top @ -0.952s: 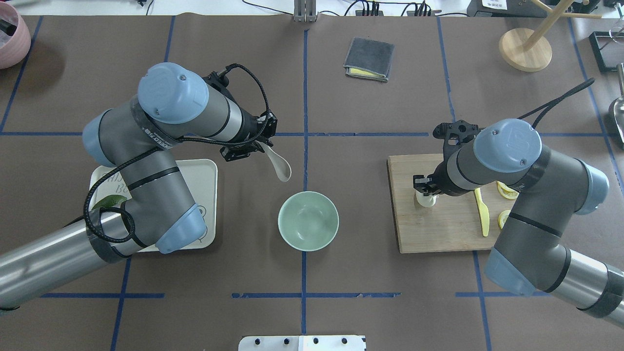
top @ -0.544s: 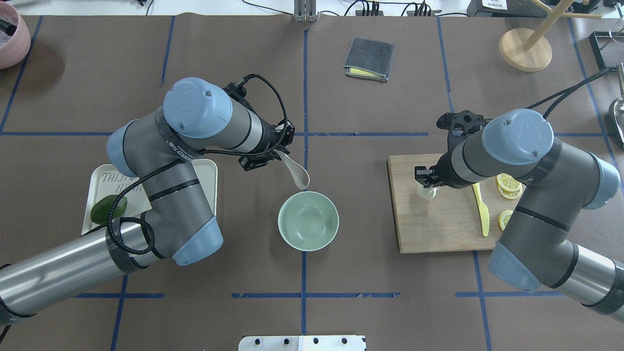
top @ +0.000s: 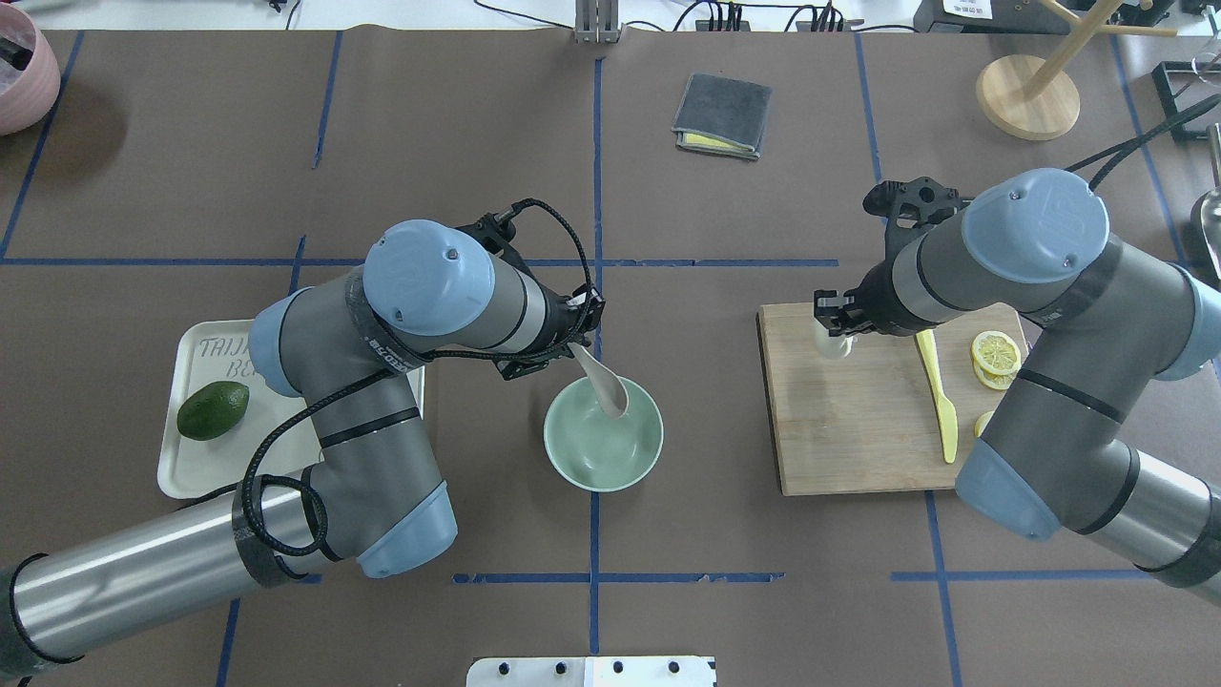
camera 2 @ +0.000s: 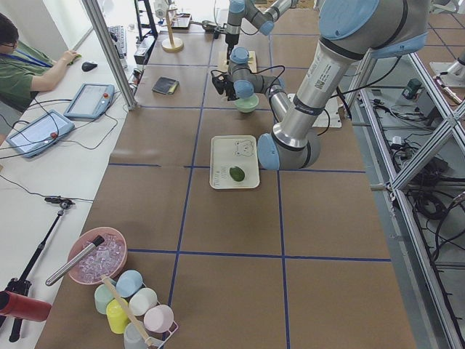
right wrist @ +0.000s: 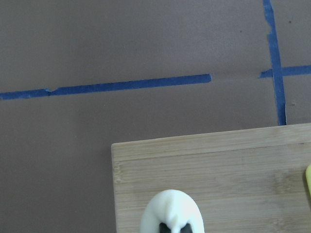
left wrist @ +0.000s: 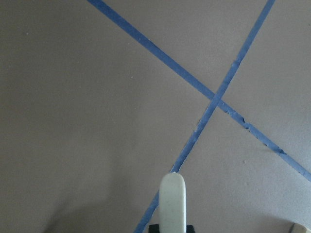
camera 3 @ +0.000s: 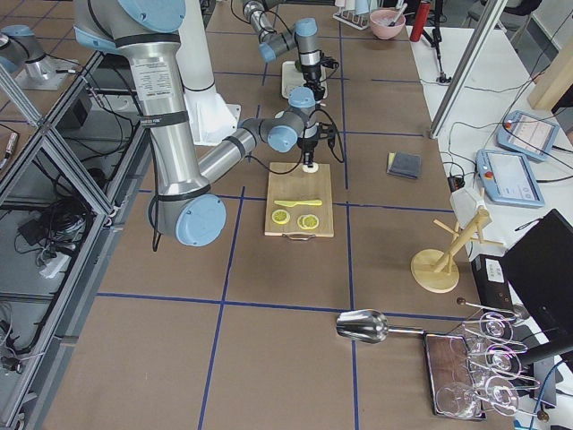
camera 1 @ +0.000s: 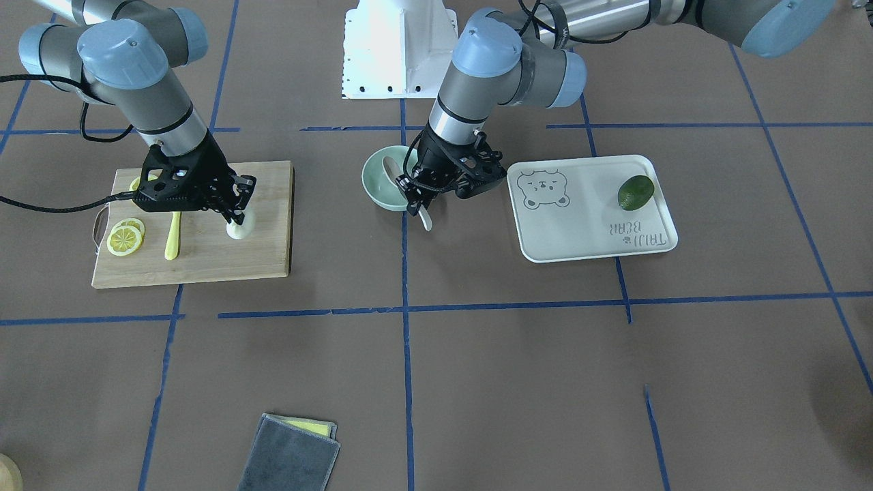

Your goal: Put spoon and bun in bowl

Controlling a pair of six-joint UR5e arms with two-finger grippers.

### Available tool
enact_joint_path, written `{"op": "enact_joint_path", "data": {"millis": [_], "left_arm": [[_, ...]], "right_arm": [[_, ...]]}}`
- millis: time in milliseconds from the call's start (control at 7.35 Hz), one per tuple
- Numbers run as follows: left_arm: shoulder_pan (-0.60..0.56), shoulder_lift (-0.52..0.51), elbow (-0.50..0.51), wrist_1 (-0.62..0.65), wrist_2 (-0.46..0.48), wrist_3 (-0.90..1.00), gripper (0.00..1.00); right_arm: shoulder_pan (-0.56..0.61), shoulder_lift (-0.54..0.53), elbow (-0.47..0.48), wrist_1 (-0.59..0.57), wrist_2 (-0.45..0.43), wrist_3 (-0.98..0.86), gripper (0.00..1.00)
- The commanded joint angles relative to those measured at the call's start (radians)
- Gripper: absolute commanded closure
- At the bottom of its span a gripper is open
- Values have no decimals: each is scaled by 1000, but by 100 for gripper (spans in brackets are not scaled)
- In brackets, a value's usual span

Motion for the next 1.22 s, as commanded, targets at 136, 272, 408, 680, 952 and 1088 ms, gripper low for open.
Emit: {"op": "enact_joint_path", "data": {"millis": [136,272,408,680,952,1088], "left_arm": [[28,7,-10,2,37,8,0],[28,10,-33,6,36,10,0],[17,25,-70,22,31,46,0],[-66,82,-192,159,24,219,0],[-177,122,-257,303,-22,444,0],[-230,166,-284,308,-27,567,0]], "right_arm": [[2,29,0,-1,2,1,100],[2,38,1,-1,3,1,100],[2,55,2,1,3,3,100],[-24,124,-5,-1,2,56,100],[-114,178,-5,1,-11,168,100],[-172,204,-3,1,-52,205,100]]}}
